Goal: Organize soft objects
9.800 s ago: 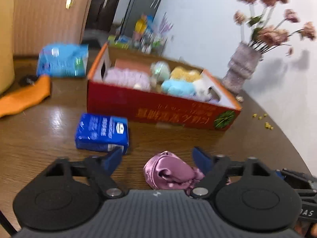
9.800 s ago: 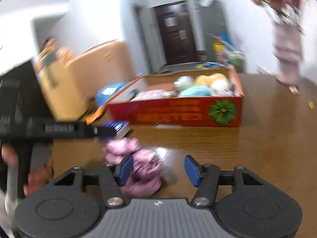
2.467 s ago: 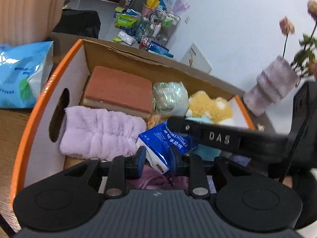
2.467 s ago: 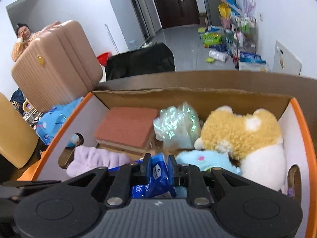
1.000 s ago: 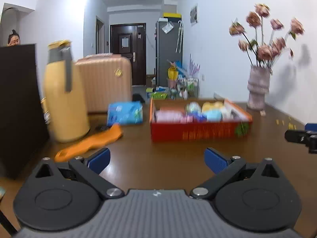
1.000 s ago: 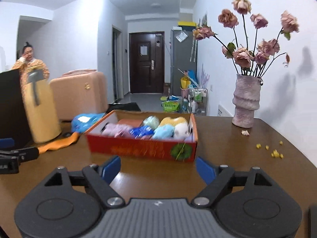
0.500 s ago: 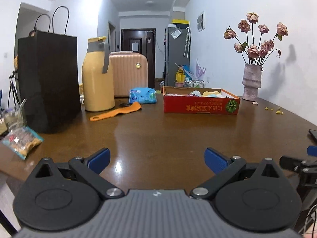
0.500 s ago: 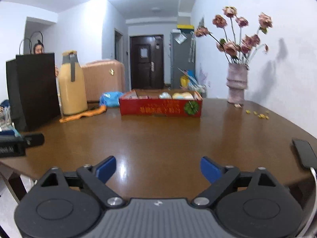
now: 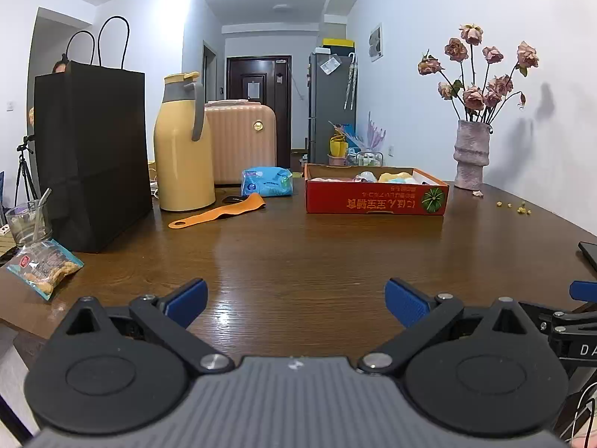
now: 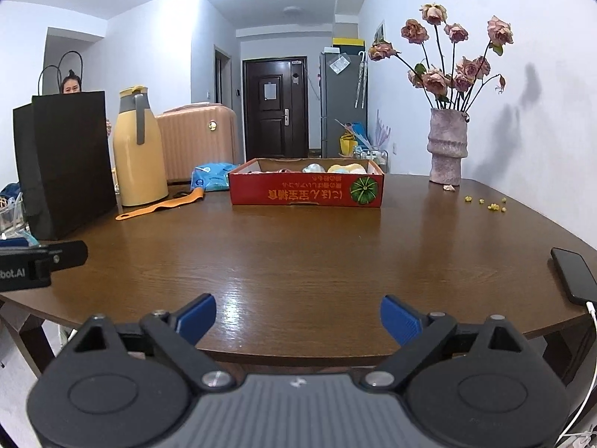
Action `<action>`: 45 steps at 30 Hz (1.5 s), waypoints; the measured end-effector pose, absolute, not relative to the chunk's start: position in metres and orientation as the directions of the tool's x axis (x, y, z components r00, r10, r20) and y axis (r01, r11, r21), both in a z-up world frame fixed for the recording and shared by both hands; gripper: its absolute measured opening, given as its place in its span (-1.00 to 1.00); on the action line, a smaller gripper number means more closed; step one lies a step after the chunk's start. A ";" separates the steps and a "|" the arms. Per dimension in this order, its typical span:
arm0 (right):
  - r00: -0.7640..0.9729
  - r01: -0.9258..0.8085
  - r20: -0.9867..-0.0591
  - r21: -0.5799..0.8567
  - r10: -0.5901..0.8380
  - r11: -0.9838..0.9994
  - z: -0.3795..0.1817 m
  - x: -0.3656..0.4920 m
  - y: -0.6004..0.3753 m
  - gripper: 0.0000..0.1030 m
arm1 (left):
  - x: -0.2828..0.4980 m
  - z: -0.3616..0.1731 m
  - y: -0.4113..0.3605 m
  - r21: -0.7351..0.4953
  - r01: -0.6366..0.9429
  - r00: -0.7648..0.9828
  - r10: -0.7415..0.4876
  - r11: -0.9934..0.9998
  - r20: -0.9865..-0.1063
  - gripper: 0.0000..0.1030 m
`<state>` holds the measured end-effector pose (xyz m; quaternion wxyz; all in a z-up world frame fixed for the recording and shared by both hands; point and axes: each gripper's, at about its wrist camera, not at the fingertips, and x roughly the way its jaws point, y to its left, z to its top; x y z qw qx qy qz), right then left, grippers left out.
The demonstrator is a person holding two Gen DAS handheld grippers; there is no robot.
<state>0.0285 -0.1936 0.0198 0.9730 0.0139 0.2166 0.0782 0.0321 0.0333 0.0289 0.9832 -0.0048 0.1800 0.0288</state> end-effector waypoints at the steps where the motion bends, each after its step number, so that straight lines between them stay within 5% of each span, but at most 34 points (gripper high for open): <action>1: 0.895 -0.144 -0.417 0.062 0.156 0.988 0.020 0.028 -0.194 0.85 | 0.032 0.029 0.033 0.001 -0.057 0.934 0.054 0.998 -0.354 1.00; 45: 0.895 -0.137 -0.419 0.065 0.151 0.988 0.011 0.032 -0.193 0.85 | 0.034 0.021 0.033 0.001 -0.045 0.927 0.042 0.999 -0.373 1.00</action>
